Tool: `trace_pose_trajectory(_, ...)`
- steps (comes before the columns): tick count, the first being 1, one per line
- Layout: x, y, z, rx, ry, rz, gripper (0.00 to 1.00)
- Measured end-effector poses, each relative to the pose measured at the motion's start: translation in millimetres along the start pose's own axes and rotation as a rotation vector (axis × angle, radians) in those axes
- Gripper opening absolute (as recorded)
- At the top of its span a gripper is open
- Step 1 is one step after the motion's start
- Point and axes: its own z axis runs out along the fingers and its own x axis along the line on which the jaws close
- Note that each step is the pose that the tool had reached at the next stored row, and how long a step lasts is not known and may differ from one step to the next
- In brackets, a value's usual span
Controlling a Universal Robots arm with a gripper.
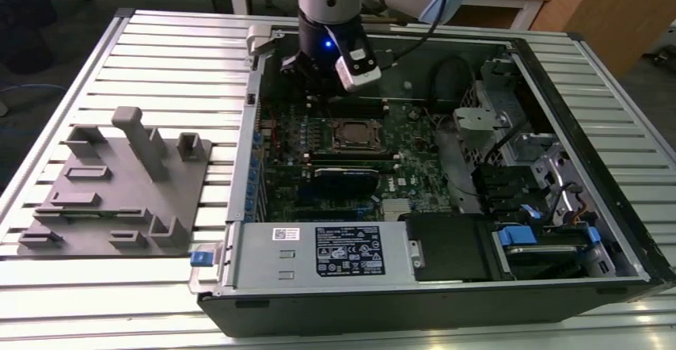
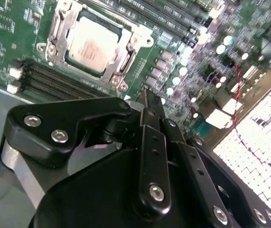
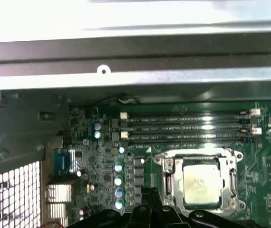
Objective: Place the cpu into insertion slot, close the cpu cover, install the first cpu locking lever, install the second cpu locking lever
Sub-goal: 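Install the first cpu locking lever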
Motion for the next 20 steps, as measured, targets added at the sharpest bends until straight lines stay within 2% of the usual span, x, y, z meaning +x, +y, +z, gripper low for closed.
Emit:
trace_pose_trajectory(1,0.3,-0.1,0.1,-0.0109,0.0004,0.000,0.10)
trace_pose_trajectory(2,0.6,-0.2,0.2,-0.0178,0.0007,0.000,0.10)
trace_pose_trajectory(7,6.7,-0.9,1.6,-0.0405,0.0017,0.000,0.10)
trace_pose_trajectory(10,9.4,-1.1,2.2,-0.0686,0.0028,0.000,0.10)
trace_pose_trajectory(14,11.5,-1.3,2.5,-0.0949,0.0040,0.001,0.10)
trace_pose_trajectory(17,12.3,-1.4,2.6,-0.1090,0.0047,0.000,0.10)
trace_pose_trajectory(20,13.0,-1.5,2.7,-0.1277,0.0054,0.001,0.10)
